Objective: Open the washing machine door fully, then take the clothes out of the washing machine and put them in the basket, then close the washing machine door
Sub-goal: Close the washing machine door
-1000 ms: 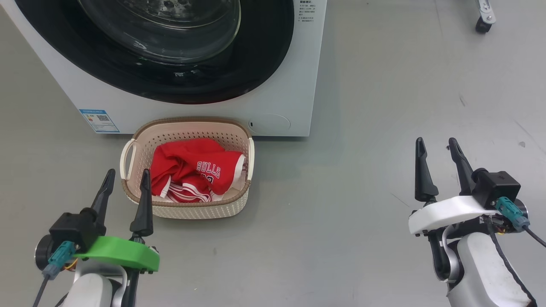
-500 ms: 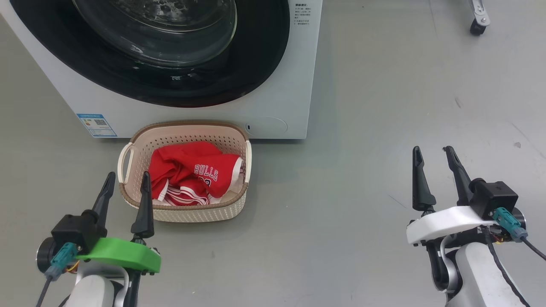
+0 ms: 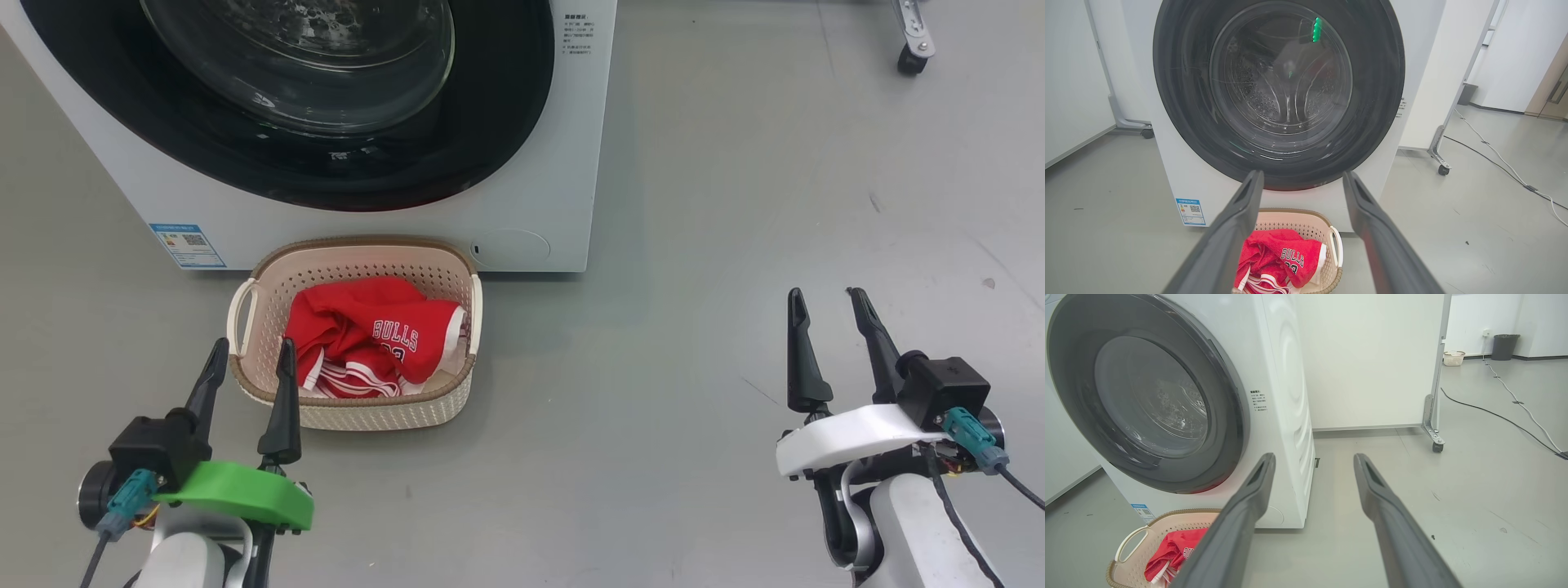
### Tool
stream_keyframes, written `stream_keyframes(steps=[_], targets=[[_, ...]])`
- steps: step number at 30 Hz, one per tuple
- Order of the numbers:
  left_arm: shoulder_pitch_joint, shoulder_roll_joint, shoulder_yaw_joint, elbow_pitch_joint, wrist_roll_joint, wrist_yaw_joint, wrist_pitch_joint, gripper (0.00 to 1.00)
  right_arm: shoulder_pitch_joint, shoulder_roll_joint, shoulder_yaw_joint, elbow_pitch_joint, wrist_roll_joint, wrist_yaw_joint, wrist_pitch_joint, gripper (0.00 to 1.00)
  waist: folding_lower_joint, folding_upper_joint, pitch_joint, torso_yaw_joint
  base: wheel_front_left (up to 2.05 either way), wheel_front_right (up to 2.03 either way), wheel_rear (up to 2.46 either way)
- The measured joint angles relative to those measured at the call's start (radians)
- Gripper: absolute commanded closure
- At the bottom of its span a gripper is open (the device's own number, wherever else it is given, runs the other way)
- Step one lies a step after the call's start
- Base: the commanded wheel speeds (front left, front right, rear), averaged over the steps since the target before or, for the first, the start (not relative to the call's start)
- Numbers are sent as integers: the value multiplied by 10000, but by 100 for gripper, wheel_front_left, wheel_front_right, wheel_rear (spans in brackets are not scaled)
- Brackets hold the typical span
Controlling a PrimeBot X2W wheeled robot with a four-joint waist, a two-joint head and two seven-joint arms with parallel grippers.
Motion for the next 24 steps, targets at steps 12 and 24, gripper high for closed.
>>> stream_keyframes(steps=[12, 24], targets=[[89, -73, -163, 305, -336, 0, 0, 0, 163, 36, -52, -100, -84, 6, 0, 0, 0, 0, -31, 25, 0, 0, 0], [100, -81, -244, 407, -746, 0, 0, 0, 214, 50, -77, -113, -100, 15, 0, 0, 0, 0, -119, 54, 0, 0, 0]])
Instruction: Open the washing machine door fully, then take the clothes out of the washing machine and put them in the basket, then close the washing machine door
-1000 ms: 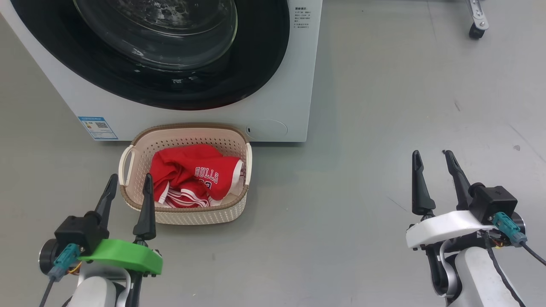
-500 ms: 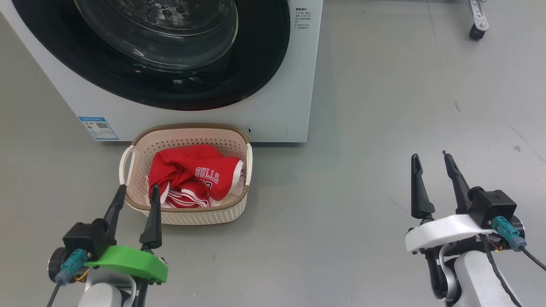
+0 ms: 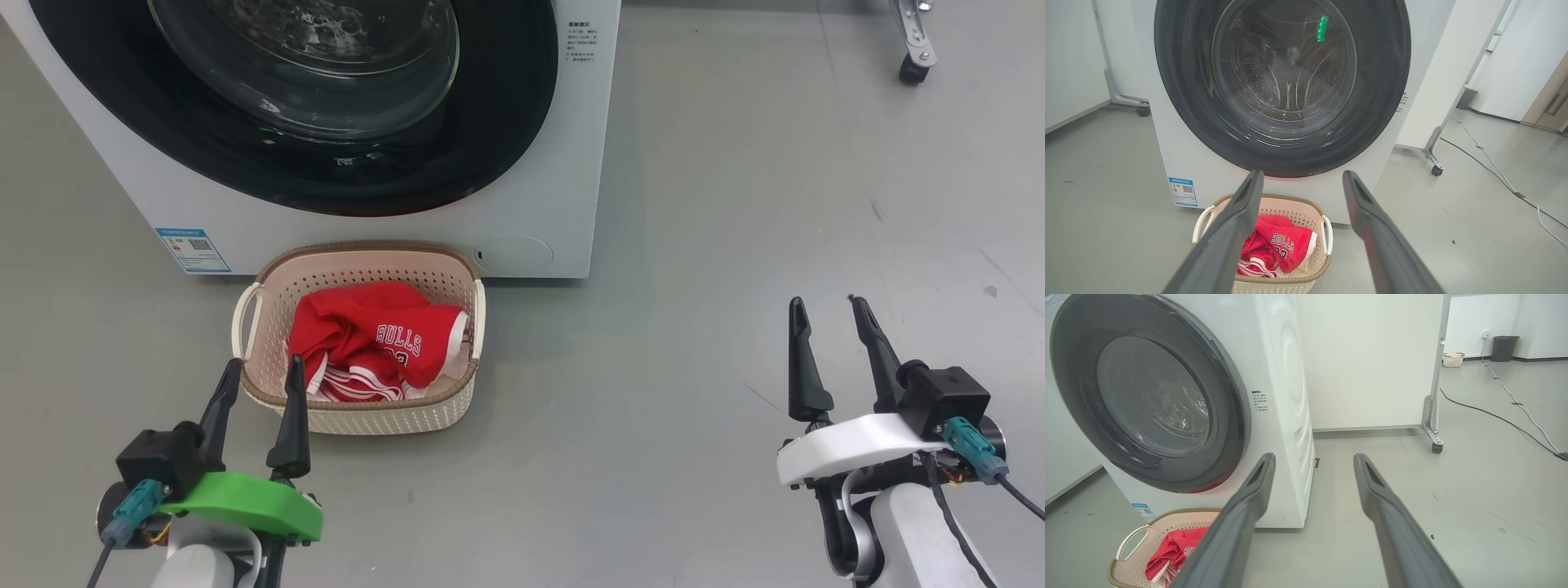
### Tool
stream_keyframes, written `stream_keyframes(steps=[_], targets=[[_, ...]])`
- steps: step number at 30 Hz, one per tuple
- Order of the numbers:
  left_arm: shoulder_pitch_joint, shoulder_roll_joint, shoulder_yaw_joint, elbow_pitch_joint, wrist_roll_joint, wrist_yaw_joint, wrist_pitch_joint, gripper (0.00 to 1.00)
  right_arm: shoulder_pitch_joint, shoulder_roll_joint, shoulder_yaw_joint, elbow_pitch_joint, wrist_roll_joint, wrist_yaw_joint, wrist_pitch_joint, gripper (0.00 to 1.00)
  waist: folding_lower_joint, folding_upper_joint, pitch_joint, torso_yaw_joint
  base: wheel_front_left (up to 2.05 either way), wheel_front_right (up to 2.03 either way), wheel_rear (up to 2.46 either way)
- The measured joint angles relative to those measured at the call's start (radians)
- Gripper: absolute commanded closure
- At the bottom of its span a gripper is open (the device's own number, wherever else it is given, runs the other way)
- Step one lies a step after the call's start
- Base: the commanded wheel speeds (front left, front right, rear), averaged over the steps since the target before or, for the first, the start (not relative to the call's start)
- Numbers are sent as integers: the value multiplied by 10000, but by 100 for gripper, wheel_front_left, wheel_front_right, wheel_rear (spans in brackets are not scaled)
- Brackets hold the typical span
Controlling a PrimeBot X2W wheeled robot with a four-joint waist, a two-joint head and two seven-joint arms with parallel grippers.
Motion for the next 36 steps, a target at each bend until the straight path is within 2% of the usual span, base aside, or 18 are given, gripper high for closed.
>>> stream_keyframes(steps=[18, 19, 27, 36], targets=[[7, 10, -305, -71, -382, 0, 0, 0, 142, 42, 77, 13, -184, 90, 0, 0, 0, 0, -41, -6, 0, 0, 0], [11, -8, -313, -13, -420, 0, 2, 100, 150, 56, 81, 71, -184, 92, 2, 100, 0, 0, -45, -7, 0, 0, 0], [346, -121, -343, 387, -598, 0, 88, 100, 571, 148, 98, 495, -2, 100, 19, 100, 0, 0, -61, -14, 0, 0, 0], [346, -125, -222, 309, -1806, 0, 332, 100, 571, 153, -125, 491, 1204, 165, 286, 100, 0, 0, -164, -28, 0, 0, 0]])
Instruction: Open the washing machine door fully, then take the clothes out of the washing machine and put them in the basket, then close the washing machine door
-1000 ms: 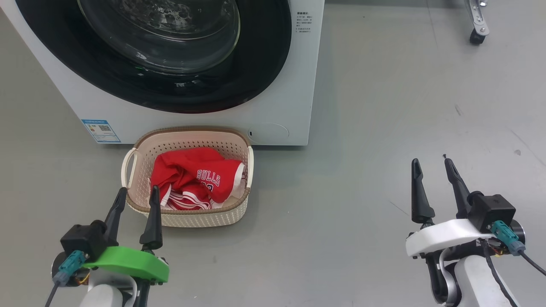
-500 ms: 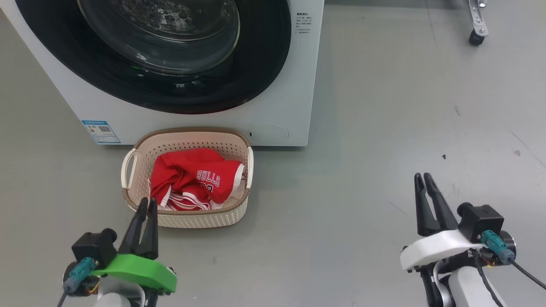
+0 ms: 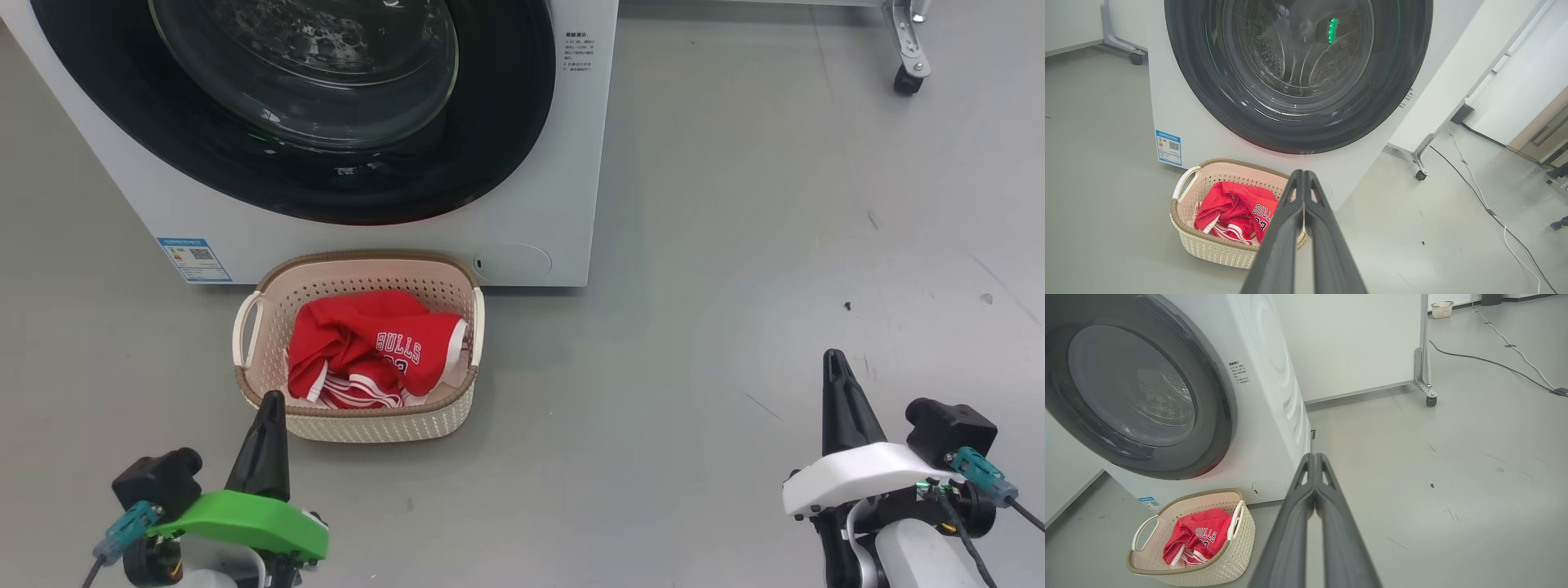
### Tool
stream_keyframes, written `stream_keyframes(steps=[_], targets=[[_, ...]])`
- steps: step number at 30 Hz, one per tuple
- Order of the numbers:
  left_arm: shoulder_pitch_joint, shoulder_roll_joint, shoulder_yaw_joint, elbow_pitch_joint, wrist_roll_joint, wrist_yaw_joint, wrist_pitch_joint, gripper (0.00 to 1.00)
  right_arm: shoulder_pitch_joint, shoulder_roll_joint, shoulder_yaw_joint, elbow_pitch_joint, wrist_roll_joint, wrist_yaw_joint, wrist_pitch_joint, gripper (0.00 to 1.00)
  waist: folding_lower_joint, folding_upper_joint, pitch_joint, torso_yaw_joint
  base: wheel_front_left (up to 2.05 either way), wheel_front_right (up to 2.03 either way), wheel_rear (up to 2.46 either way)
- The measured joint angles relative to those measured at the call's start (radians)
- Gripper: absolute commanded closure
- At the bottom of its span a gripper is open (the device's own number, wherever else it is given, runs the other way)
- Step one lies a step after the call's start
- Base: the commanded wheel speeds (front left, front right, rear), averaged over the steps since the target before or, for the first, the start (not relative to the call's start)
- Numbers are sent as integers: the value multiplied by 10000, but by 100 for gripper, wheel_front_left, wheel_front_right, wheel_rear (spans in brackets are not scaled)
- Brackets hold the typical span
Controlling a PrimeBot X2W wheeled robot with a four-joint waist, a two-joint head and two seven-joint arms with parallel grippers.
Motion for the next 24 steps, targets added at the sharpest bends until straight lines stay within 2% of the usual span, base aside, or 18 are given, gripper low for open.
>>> stream_keyframes(steps=[24], targets=[[25, -6, 575, -211, -2627, 0, 901, 100, 0, 58, -685, -6, 3172, 255, 886, 100, 0, 0, -215, -31, 0, 0, 0]])
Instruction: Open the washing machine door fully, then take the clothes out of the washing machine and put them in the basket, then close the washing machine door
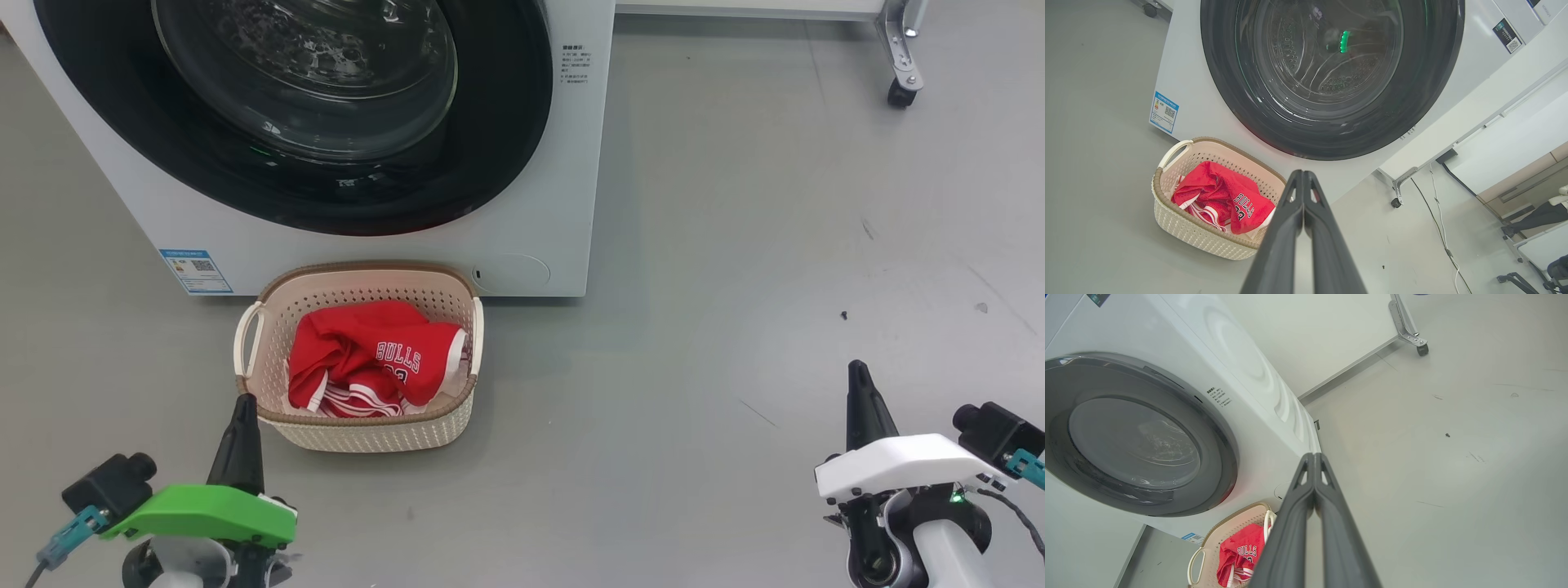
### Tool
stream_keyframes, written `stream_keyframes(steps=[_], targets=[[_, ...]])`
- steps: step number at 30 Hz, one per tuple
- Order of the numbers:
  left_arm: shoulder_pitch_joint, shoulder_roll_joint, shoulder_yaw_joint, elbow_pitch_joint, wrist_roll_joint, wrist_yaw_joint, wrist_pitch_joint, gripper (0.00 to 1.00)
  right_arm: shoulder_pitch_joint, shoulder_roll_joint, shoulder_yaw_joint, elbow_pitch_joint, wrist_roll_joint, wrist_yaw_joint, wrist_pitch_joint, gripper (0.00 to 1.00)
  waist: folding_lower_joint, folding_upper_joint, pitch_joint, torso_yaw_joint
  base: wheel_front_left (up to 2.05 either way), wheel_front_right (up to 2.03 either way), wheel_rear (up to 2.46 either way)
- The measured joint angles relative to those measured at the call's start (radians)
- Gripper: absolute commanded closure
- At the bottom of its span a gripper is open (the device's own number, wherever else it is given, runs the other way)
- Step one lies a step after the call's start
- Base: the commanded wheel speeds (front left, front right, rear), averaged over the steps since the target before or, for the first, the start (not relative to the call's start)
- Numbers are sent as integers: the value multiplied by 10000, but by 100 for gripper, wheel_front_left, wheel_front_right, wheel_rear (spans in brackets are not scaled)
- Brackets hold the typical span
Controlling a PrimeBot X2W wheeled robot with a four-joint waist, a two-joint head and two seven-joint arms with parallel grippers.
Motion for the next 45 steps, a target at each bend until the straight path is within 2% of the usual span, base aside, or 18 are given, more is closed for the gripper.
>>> stream_keyframes(steps=[45], targets=[[50, 10, 1018, -418, -4997, 0, 1515, 100, -5, -6, -1266, 58, 5705, 447, 1572, 100, 0, 0, -402, -62, 0, 0, 0]])
